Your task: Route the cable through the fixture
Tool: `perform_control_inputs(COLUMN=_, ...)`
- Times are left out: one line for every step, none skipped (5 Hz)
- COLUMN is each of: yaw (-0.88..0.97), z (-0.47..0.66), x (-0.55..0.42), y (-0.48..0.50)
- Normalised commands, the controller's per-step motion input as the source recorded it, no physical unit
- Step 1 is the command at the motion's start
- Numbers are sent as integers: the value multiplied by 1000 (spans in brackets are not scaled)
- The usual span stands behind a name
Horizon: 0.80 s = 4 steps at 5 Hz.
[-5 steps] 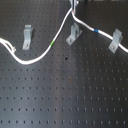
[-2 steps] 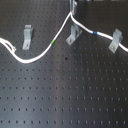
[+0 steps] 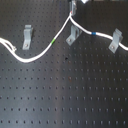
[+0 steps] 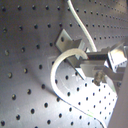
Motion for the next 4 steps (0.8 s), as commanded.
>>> perform_control_inputs(yaw=-591, z=113, x=-319, y=251)
perform_control_inputs(yaw=-574, z=41, x=-312, y=114)
perform_control_inputs(yaw=-117, z=24, x=-77, y=-77)
perform_control_inputs(yaw=517, z=85, x=-81, y=-297)
